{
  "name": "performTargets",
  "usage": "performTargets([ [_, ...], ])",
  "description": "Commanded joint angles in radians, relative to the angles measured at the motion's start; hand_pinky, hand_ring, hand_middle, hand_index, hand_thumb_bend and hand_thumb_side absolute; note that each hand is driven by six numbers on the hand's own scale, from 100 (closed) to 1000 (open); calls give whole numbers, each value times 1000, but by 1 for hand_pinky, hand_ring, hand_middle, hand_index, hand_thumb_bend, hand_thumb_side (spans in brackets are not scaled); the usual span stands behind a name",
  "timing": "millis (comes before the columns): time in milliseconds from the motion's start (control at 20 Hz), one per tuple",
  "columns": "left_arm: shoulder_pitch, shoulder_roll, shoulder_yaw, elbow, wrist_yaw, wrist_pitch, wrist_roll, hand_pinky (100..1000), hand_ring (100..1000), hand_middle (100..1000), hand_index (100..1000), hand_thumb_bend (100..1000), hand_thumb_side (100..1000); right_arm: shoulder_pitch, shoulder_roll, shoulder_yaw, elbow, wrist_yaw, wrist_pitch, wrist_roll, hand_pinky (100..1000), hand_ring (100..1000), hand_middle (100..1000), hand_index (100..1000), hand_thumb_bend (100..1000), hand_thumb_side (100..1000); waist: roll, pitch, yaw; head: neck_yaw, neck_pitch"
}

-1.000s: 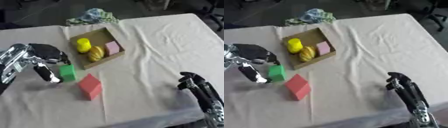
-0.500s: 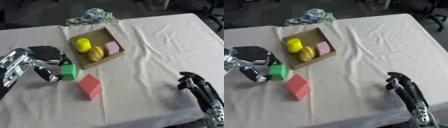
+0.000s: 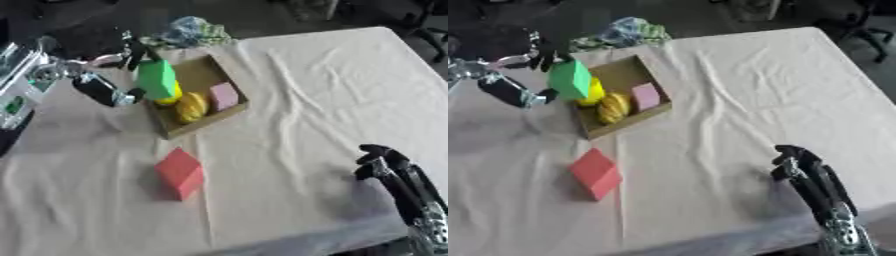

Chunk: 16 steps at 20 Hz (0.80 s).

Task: Pick up objects on the table and place them in the box.

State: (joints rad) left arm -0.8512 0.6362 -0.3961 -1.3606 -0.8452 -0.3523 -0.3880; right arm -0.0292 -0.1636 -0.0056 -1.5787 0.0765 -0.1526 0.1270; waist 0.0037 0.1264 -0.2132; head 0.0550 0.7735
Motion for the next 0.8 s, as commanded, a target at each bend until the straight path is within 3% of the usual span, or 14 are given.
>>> performTargets([
  [50, -66, -89, 35, 133, -103, -5, 33, 550, 447, 454, 674, 153, 274, -7, -13, 3, -8, -4, -1, 7, 524, 517, 534, 747, 100, 668, -4, -29, -7, 9, -3],
  [350, -125, -288, 151, 434, -356, -1, 182, 562, 452, 456, 685, 100, 257, -12, 0, 20, -4, -11, 1, 24, 524, 517, 534, 747, 100, 686, -14, -30, -29, 30, -3],
  [600, -134, -362, 213, 539, -487, 39, 305, 590, 476, 486, 716, 104, 255, -17, 8, 30, -2, -15, 2, 35, 524, 517, 534, 747, 100, 695, -18, -30, -43, 44, -3],
  [700, -136, -366, 219, 555, -522, 53, 326, 665, 568, 591, 791, 144, 269, -18, 9, 29, -1, -15, 3, 35, 524, 517, 534, 747, 100, 697, -17, -29, -44, 43, -3],
  [750, -137, -365, 221, 559, -534, 57, 327, 725, 654, 699, 839, 186, 284, -19, 10, 28, -1, -15, 3, 35, 525, 518, 533, 747, 100, 699, -16, -29, -44, 42, -3],
  [800, -137, -362, 223, 561, -544, 61, 323, 730, 664, 710, 844, 193, 287, -19, 10, 27, -1, -15, 3, 34, 525, 518, 533, 747, 100, 699, -15, -29, -43, 41, -3],
])
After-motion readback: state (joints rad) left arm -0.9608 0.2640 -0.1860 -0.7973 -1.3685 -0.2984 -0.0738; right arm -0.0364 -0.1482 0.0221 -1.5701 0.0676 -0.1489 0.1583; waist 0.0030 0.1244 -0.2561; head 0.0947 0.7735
